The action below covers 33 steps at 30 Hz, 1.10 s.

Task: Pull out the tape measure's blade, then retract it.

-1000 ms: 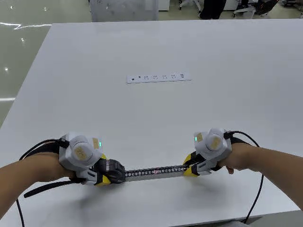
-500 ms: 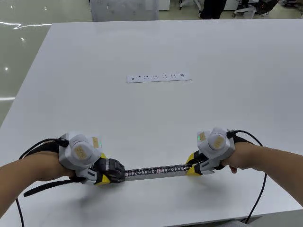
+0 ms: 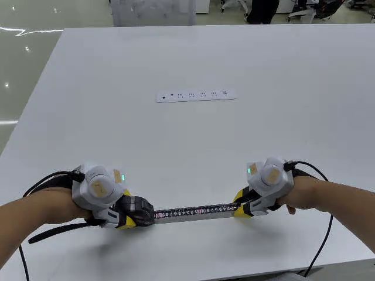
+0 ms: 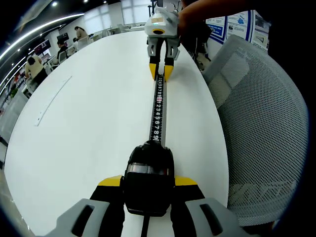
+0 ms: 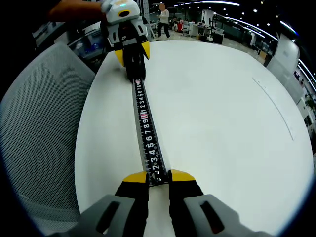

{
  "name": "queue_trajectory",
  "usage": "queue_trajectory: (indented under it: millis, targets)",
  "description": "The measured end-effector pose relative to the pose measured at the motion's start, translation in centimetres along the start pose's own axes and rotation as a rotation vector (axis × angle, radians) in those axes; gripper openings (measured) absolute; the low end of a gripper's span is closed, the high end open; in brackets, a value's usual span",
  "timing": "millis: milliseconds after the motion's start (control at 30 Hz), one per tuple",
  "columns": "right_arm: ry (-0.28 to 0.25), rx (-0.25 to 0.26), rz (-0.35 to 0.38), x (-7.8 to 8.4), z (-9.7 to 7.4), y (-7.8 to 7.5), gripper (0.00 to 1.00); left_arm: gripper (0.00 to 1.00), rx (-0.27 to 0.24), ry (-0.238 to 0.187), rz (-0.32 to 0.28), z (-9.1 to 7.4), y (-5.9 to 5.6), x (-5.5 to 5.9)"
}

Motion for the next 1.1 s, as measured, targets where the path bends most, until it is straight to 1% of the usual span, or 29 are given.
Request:
queue_trajectory:
  millis: [467, 900, 1100]
  targets:
    - [0.021, 0.007, 0.001, 1.1, -0.7, -0.2, 0.13, 0.32, 0.002, -0.002, 0.004, 0.0, 0.0, -0.1]
    - [0.029, 0.008, 0.011, 1.8, -1.2, -0.4, 0.13, 0.32, 0.001, -0.002, 0.003, 0.0, -0.1, -0.1]
    - [0.031, 0.008, 0.013, 1.9, -1.2, -0.4, 0.13, 0.32, 0.002, -0.001, 0.004, 0.0, -0.1, -0.1]
Point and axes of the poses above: the centre of the closed fingertips' face, and the gripper's own axes: z roughly forward along the fingers, y roughly to its left, x roughly out of its underside, the point moved 4 cm from there along -z, roughly backward along the fingers, and after that the axes turned 9 degrees about x, right-handed, at the moved point
